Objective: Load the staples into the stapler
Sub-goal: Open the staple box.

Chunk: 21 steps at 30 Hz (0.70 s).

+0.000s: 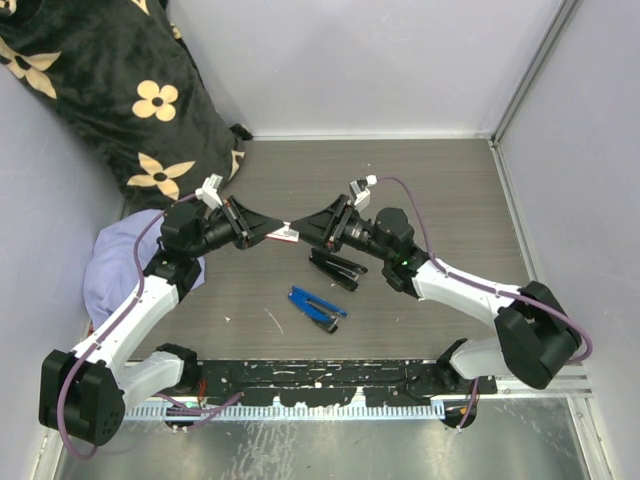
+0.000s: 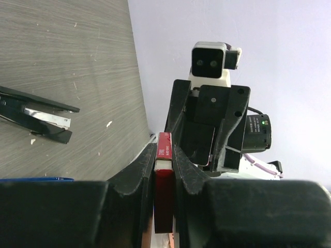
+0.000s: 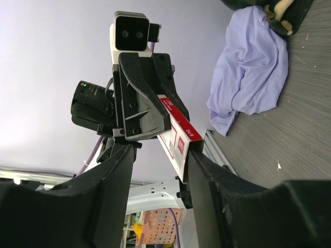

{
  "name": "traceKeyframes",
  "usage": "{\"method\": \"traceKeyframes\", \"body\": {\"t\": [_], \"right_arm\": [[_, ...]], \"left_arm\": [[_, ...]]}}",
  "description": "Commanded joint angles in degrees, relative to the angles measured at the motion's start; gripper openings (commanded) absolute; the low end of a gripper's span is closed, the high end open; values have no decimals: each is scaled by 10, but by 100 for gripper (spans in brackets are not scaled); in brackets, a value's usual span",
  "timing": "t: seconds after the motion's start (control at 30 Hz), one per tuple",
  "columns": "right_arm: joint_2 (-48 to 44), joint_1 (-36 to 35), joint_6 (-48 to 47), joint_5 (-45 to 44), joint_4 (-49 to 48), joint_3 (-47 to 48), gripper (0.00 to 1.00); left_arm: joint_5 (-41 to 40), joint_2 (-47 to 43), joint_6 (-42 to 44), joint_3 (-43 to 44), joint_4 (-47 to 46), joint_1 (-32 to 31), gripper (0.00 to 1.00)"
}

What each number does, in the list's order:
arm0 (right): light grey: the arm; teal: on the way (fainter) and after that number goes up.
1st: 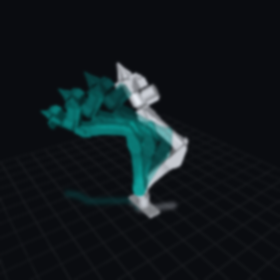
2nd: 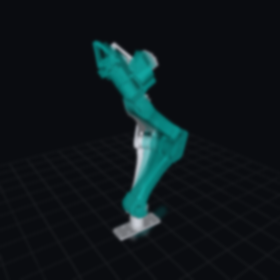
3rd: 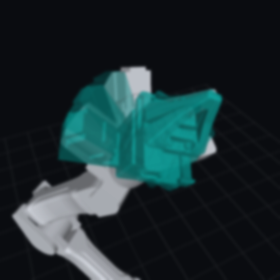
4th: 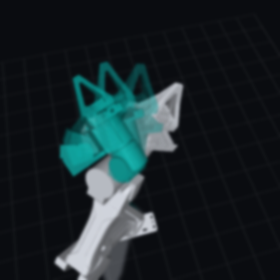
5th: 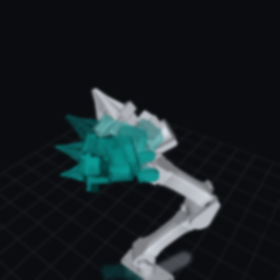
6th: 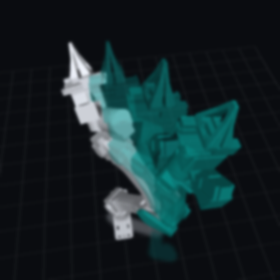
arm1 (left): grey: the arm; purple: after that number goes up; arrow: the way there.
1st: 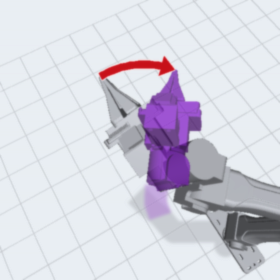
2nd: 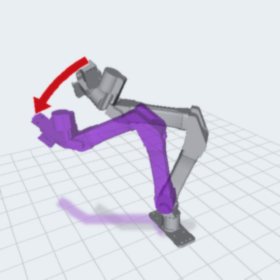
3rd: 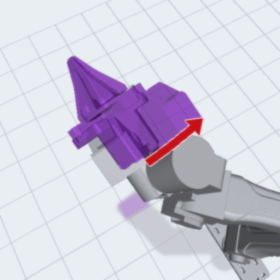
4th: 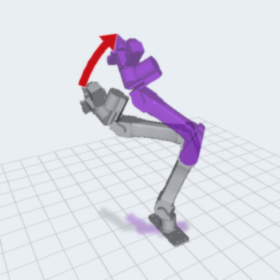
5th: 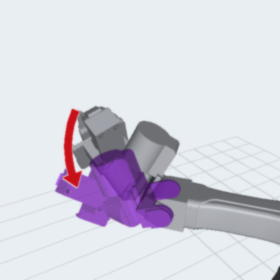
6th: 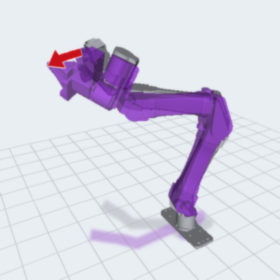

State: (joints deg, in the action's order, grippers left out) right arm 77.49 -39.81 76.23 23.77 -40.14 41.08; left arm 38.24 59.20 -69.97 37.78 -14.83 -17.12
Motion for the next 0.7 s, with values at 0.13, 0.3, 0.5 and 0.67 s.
{"method": "traceKeyframes", "body": {"t": [0.13, 0.3, 0.5, 0.67], "right_arm": [[-106, 9, -107, -66, 122, 15, 59], [-146, 20, -261, -69, 228, 37, 70], [-151, 3, -565, 7, 385, 125, 89], [-118, -79, -719, -44, 462, 185, 94]], "left_arm": [[17, -9, -18, 2, -53, 4, 17], [33, -5, -23, 4, -49, 4, 17], [69, -6, -11, 13, -5, 4, 17], [106, -7, -1, 19, 44, 3, 17]]}}
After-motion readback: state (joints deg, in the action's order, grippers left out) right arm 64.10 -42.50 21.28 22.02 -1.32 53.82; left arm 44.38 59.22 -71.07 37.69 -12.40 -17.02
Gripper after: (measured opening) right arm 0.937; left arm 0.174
